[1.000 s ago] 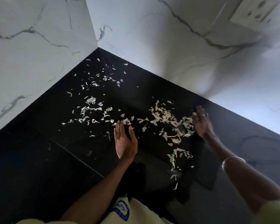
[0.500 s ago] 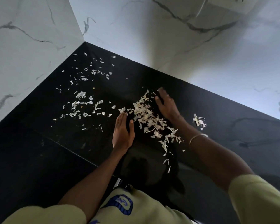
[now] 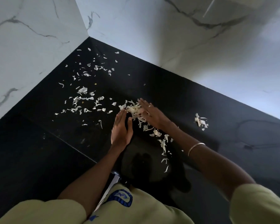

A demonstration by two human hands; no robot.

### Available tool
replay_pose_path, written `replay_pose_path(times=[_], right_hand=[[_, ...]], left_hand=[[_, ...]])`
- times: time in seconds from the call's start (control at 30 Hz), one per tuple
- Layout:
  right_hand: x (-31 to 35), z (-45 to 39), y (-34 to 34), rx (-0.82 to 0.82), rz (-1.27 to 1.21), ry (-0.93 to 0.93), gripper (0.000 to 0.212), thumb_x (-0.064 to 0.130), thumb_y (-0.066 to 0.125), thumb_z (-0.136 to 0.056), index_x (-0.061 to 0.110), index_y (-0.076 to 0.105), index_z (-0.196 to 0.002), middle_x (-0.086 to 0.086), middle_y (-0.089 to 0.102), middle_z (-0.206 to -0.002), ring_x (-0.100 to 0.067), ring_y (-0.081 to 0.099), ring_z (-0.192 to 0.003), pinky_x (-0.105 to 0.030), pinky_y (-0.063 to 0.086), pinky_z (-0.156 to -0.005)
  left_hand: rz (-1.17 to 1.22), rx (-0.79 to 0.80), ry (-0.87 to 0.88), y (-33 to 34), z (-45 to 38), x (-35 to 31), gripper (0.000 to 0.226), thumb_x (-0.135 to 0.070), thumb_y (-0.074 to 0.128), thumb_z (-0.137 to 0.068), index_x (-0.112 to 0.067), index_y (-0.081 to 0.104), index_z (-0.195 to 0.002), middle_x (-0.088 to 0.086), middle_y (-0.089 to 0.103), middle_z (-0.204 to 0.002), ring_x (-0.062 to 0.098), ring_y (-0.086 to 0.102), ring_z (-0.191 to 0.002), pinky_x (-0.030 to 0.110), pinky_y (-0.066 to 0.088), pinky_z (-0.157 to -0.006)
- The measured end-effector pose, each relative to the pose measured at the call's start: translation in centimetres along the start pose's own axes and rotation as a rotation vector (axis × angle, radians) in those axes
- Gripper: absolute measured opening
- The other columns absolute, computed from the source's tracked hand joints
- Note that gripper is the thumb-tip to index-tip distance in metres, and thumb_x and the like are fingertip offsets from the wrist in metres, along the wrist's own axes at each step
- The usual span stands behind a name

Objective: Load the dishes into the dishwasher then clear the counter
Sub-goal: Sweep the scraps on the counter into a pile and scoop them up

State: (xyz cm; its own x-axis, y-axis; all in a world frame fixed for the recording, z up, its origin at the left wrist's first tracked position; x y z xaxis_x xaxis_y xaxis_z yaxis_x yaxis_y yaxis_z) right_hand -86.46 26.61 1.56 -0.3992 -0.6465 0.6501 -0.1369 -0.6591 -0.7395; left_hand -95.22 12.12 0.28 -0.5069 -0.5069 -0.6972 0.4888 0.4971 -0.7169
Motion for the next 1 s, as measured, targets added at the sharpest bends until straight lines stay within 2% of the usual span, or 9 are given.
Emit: replay_pose_path(times=[0.13, 0.23, 0.33, 0.4, 0.47, 0.6, 0.8, 0.9, 1.0], right_hand=[[-5.7, 5.6, -6.3, -0.343, -0.082, 0.178, 0.053, 0.04, 0.034, -0.104, 0.023, 0.026, -0.154, 0.005, 0.019, -0.161, -0.011, 0.013, -0.149, -0.035, 0.014, -0.122], [-12.1, 11.3, -10.9, -0.566, 0.0, 0.398, 0.051, 0.038, 0.038, -0.103, 0.018, 0.035, -0.151, -0.002, 0.026, -0.16, -0.019, 0.017, -0.149, -0.036, 0.015, -0.122], [-18.0, 16.9, -12.4, -0.664, 0.013, 0.64, 0.054, 0.042, 0.035, -0.102, 0.015, 0.036, -0.15, -0.005, 0.025, -0.161, -0.022, 0.014, -0.15, -0.039, 0.012, -0.123], [-19.7, 18.8, -11.7, -0.652, -0.017, 0.723, 0.056, 0.042, 0.032, -0.103, 0.013, 0.034, -0.151, -0.007, 0.021, -0.161, -0.023, 0.012, -0.151, -0.04, 0.01, -0.123], [-19.3, 18.7, -10.5, -0.616, -0.018, 0.7, 0.056, 0.039, 0.03, -0.105, 0.011, 0.028, -0.153, -0.007, 0.017, -0.162, -0.021, 0.008, -0.151, -0.038, 0.003, -0.124], [-15.0, 14.4, -7.7, -0.517, 0.011, 0.54, 0.058, 0.039, 0.026, -0.105, 0.011, 0.019, -0.155, -0.006, 0.012, -0.163, -0.016, 0.003, -0.151, -0.03, -0.004, -0.121], [-5.0, 8.2, -1.0, -0.338, 0.045, 0.32, 0.065, 0.049, 0.016, -0.103, 0.011, 0.008, -0.156, -0.005, 0.003, -0.163, -0.017, -0.001, -0.151, -0.036, -0.001, -0.124], [-1.0, 6.9, 2.2, -0.26, -0.062, 0.234, 0.069, 0.054, 0.012, -0.101, 0.013, 0.007, -0.156, -0.005, 0.005, -0.163, -0.016, -0.001, -0.151, -0.04, 0.004, -0.124], [0.3, 8.6, 1.8, -0.353, -0.289, 0.224, 0.065, 0.055, 0.018, -0.102, 0.02, 0.011, -0.156, 0.002, 0.007, -0.163, -0.009, 0.001, -0.15, -0.036, 0.004, -0.124]], left_hand=[[-0.016, 0.003, -0.005, 0.1, 0.1, 0.2, 0.05, -0.042, 0.033, -0.103, -0.02, 0.038, -0.148, -0.004, 0.032, -0.157, 0.012, 0.023, -0.147, 0.037, 0.026, -0.119], [-0.011, -0.008, 0.005, 0.0, 0.1, 0.1, 0.051, -0.042, 0.034, -0.103, -0.018, 0.04, -0.147, -0.003, 0.034, -0.157, 0.012, 0.024, -0.147, 0.037, 0.027, -0.119], [-0.003, -0.009, -0.007, 0.1, 0.1, 0.2, 0.051, -0.044, 0.034, -0.103, -0.018, 0.041, -0.147, -0.003, 0.035, -0.156, 0.013, 0.025, -0.147, 0.039, 0.028, -0.118], [-0.007, -0.007, -0.024, 0.1, 0.0, 0.4, 0.052, -0.046, 0.034, -0.102, -0.02, 0.041, -0.147, -0.005, 0.034, -0.156, 0.012, 0.024, -0.147, 0.039, 0.028, -0.118], [-0.015, -0.004, -0.019, 0.3, 0.0, 0.4, 0.052, -0.047, 0.034, -0.102, -0.021, 0.04, -0.147, -0.006, 0.033, -0.157, 0.012, 0.024, -0.147, 0.039, 0.027, -0.118], [-0.032, -0.011, -0.008, 0.2, 0.0, 0.4, 0.052, -0.046, 0.033, -0.102, -0.02, 0.041, -0.146, -0.004, 0.035, -0.156, 0.014, 0.026, -0.146, 0.041, 0.029, -0.117], [-0.044, -0.017, 0.01, 0.2, 0.1, 0.0, 0.05, -0.043, 0.034, -0.103, -0.018, 0.042, -0.146, -0.001, 0.037, -0.155, 0.016, 0.028, -0.146, 0.042, 0.03, -0.117], [-0.047, -0.028, 0.023, 0.0, 0.2, -0.1, 0.049, -0.04, 0.035, -0.104, -0.016, 0.043, -0.145, 0.001, 0.039, -0.154, 0.018, 0.031, -0.145, 0.043, 0.032, -0.116], [-0.037, -0.033, 0.041, -0.1, 0.2, 0.0, 0.048, -0.04, 0.036, -0.104, -0.016, 0.044, -0.145, 0.001, 0.04, -0.153, 0.018, 0.032, -0.144, 0.043, 0.033, -0.115]])
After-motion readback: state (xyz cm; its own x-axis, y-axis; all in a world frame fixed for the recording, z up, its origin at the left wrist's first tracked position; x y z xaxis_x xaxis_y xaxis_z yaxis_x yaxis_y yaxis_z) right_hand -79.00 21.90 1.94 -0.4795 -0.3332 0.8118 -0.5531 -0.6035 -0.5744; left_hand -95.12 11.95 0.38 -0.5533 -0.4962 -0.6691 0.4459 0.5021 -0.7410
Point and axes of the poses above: each hand's wrist, its own z-axis away from the middle knuckle, its own y-axis out of the palm, x = y × z, the point moved 7 cm from there along -z, towards the middle knuckle
